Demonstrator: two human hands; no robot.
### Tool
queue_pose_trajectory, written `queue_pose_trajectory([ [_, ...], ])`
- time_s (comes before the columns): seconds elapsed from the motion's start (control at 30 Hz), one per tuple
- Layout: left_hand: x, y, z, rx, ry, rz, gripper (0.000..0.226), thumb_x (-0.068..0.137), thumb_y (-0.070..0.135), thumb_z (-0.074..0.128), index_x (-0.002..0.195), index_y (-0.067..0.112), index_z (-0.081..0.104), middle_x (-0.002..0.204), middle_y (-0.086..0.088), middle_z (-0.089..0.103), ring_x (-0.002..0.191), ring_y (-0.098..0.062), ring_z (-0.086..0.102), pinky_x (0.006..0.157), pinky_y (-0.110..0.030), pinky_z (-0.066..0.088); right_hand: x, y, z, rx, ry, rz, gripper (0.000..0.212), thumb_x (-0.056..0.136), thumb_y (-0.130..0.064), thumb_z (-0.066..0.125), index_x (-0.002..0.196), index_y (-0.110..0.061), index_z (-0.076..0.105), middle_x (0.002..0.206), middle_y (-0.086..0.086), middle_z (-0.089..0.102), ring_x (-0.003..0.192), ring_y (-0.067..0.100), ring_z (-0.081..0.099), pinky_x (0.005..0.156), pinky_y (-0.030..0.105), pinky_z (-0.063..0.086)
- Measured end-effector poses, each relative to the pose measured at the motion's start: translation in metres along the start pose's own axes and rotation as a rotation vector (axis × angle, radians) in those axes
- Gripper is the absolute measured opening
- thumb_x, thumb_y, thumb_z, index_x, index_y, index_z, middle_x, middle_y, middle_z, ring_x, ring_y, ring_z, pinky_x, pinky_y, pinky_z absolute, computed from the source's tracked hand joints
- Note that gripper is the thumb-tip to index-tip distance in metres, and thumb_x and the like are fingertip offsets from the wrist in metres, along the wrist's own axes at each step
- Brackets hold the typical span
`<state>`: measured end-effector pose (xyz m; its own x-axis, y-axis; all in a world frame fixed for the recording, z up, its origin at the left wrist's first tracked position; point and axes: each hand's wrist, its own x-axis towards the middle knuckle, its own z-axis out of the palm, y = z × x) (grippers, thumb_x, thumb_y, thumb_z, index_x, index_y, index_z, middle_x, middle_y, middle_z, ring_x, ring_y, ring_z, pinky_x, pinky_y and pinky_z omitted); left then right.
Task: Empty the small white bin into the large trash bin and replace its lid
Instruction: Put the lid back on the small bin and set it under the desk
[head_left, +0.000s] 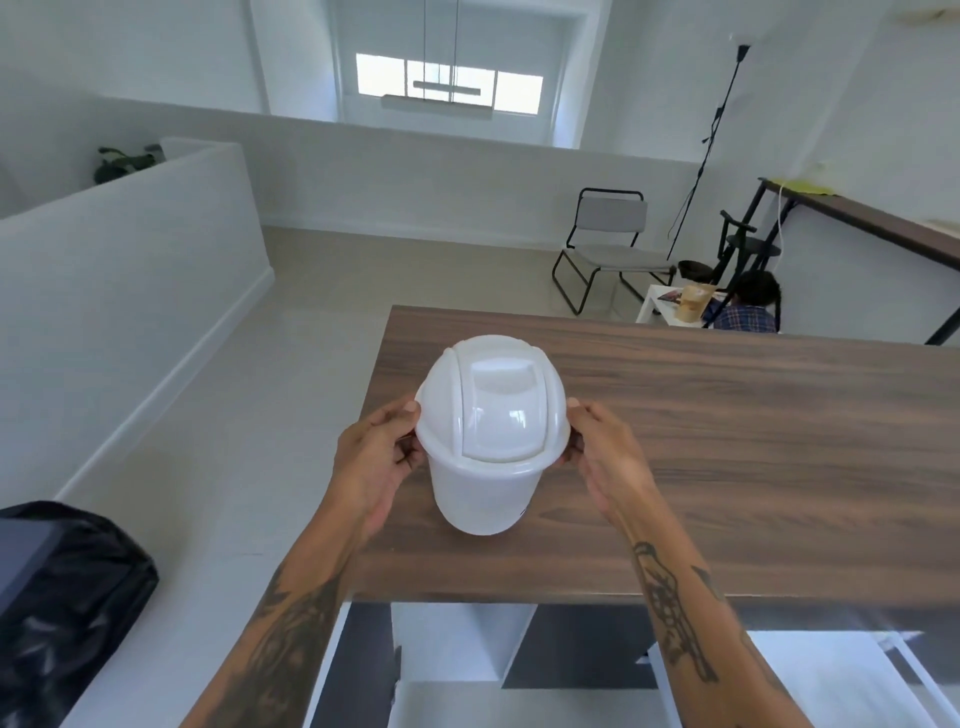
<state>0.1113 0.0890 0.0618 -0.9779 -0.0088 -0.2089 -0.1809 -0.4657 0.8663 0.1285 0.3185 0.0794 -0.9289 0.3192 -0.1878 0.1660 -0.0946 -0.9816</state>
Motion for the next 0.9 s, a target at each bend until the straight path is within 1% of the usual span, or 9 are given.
queue_pose_trajectory([
  [0.2,-0.081,-0.006,-0.004,0.019,0.019,0.062,0.019,0.092,0.013,0.067,0.110,0.010,0.075,0.092,-0.005,0.075,0.086,-0.021,0.061,0.077,-0.032,0.056,-0.070,0.007,-0.024,0.036,-0.035,-0.013,0.021,0.101,-0.012,0.048,0.103,-0.002,0.066,0.072,0.009,0.064,0.053,0.018,0.052,0.047,0.030,0.047],
  [0.3,-0.125,-0.024,-0.008,0.043,0.014,0.062,0.023,0.093,0.013,0.065,0.114,0.007,0.073,0.098,-0.008,0.073,0.086,-0.022,0.060,0.073,-0.030,0.060,-0.109,0.021,-0.045,0.049,-0.044,-0.011,0.023,0.101,-0.014,0.049,0.107,0.003,0.063,0.078,0.013,0.063,0.055,0.017,0.053,0.052,0.032,0.048],
  [0.37,-0.154,-0.040,-0.012,0.063,0.025,0.043,0.023,0.094,0.013,0.064,0.114,0.004,0.071,0.101,-0.009,0.073,0.088,-0.023,0.060,0.078,-0.036,0.060,-0.135,0.037,-0.060,0.040,-0.040,0.012,0.024,0.101,-0.017,0.049,0.107,0.001,0.065,0.085,0.016,0.064,0.062,0.021,0.055,0.058,0.036,0.052],
  [0.47,-0.194,-0.070,-0.022,0.053,0.041,0.003,0.016,0.094,0.013,0.063,0.106,0.010,0.073,0.100,-0.005,0.075,0.085,-0.019,0.064,0.074,-0.028,0.060,-0.169,0.070,-0.081,0.024,-0.039,0.048,0.026,0.101,-0.022,0.050,0.104,-0.003,0.066,0.084,0.014,0.066,0.064,0.023,0.056,0.054,0.030,0.054],
  [0.6,-0.230,-0.121,-0.047,0.131,0.081,-0.062,0.025,0.097,0.017,0.059,0.119,0.016,0.071,0.117,-0.006,0.074,0.099,-0.023,0.068,0.089,-0.034,0.059,-0.200,0.133,-0.097,0.028,-0.005,0.118,0.021,0.099,-0.024,0.051,0.101,-0.013,0.070,0.089,0.008,0.072,0.072,0.022,0.062,0.057,0.025,0.056],
  [0.67,-0.240,-0.154,-0.061,0.192,0.128,-0.106,0.027,0.099,0.020,0.056,0.122,0.022,0.070,0.117,-0.002,0.074,0.106,-0.023,0.070,0.092,-0.037,0.058,-0.208,0.173,-0.100,0.030,0.010,0.170,0.019,0.099,-0.023,0.052,0.099,-0.022,0.071,0.099,0.008,0.074,0.082,0.022,0.067,0.061,0.026,0.057],
  [0.73,-0.242,-0.191,-0.077,0.256,0.184,-0.165,0.027,0.101,0.021,0.054,0.123,0.026,0.070,0.117,0.001,0.074,0.108,-0.024,0.070,0.094,-0.040,0.058,-0.209,0.217,-0.103,0.058,0.033,0.233,0.019,0.099,-0.022,0.054,0.099,-0.025,0.073,0.105,0.008,0.073,0.089,0.023,0.067,0.064,0.028,0.057],
  [0.83,-0.229,-0.251,-0.104,0.293,0.271,-0.279,0.026,0.101,0.022,0.055,0.120,0.026,0.071,0.118,-0.002,0.073,0.110,-0.029,0.068,0.096,-0.050,0.055,-0.197,0.287,-0.104,0.122,0.072,0.335,0.021,0.098,-0.021,0.056,0.105,-0.026,0.076,0.107,0.000,0.076,0.096,0.019,0.070,0.070,0.029,0.058],
  [0.9,-0.212,-0.295,-0.125,0.303,0.332,-0.344,0.024,0.100,0.022,0.057,0.117,0.023,0.073,0.115,-0.005,0.074,0.108,-0.031,0.068,0.094,-0.051,0.056,-0.182,0.338,-0.103,0.131,0.075,0.381,0.023,0.098,-0.023,0.056,0.109,-0.025,0.076,0.109,0.000,0.076,0.097,0.018,0.070,0.071,0.028,0.060],
])
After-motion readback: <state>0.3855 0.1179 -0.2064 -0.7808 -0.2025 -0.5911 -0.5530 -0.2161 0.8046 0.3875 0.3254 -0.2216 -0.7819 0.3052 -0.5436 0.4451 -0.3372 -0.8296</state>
